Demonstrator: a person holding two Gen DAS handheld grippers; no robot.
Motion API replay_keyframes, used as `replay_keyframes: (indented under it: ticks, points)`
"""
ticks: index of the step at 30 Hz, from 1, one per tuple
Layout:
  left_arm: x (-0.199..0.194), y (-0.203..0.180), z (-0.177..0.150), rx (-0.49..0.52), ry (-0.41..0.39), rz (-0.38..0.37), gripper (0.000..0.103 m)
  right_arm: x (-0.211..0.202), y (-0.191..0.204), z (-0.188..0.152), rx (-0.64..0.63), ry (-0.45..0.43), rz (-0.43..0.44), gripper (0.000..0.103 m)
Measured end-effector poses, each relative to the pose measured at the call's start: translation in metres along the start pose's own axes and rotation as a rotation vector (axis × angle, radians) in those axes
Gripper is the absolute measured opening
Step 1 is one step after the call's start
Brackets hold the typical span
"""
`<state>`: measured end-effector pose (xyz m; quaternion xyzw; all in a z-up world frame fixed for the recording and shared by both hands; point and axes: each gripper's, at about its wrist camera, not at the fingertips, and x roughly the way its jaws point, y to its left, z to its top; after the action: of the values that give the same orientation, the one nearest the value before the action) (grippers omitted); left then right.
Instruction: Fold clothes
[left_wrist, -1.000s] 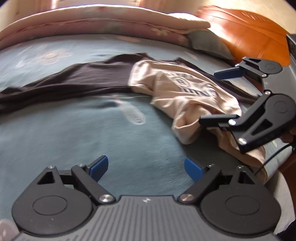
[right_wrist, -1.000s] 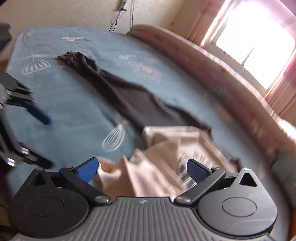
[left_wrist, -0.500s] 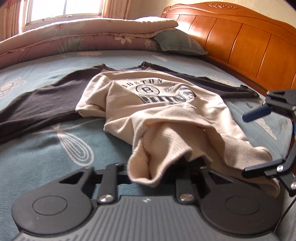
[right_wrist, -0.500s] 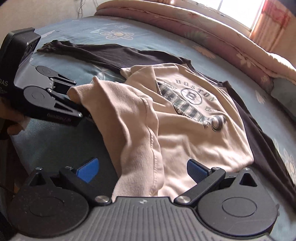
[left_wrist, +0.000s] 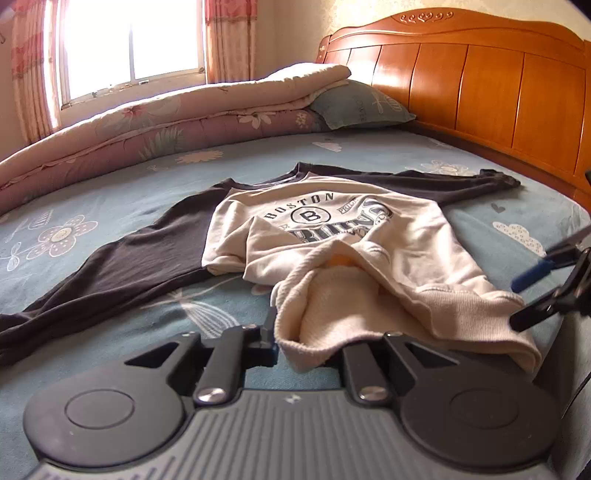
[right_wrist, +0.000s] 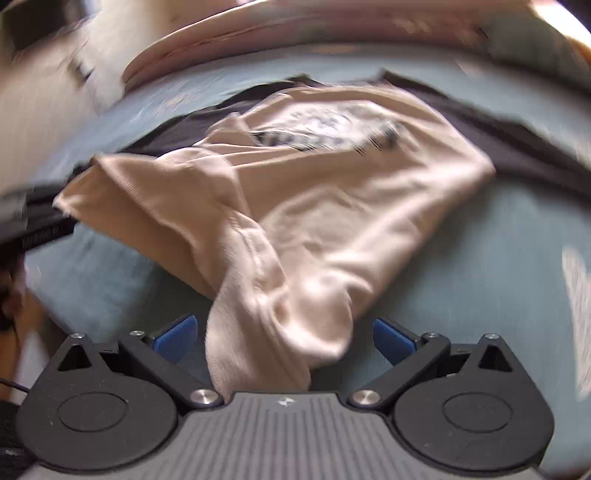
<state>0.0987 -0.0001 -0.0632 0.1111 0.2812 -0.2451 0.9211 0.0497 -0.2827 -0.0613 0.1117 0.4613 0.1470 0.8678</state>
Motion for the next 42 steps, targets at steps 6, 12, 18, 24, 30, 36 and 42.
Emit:
replay_keyframes:
  ticks: [6, 12, 18, 24, 30, 36, 42]
  points:
    - [-0.007, 0.007, -0.006, 0.004, 0.029, 0.062, 0.011, 0.005, -0.045, -0.019, 0.293, 0.008, 0.266, 0.103]
    - [-0.010, 0.019, -0.012, -0.053, 0.054, 0.086, 0.011, 0.044, -0.068, 0.011, 0.467, -0.066, 0.471, 0.103]
    - [-0.010, 0.018, -0.016, -0.055, 0.061, 0.086, 0.011, 0.047, -0.066, 0.013, 0.528, -0.051, 0.483, 0.103]
    - [-0.005, 0.020, -0.018, -0.060, 0.069, 0.078, 0.011, 0.039, -0.035, -0.014, 0.442, -0.042, 0.445, 0.103]
    - [-0.007, 0.017, -0.020, -0.074, 0.063, 0.069, 0.012, 0.045, -0.047, -0.002, 0.428, -0.095, 0.443, 0.081]
    - [-0.005, 0.013, -0.025, -0.065, 0.076, 0.076, 0.012, 0.057, -0.090, -0.023, 0.686, -0.094, 0.448, 0.001]
    - [-0.021, 0.013, -0.017, -0.038, 0.041, 0.092, 0.011, 0.039, -0.066, 0.007, 0.562, -0.044, 0.292, 0.007]
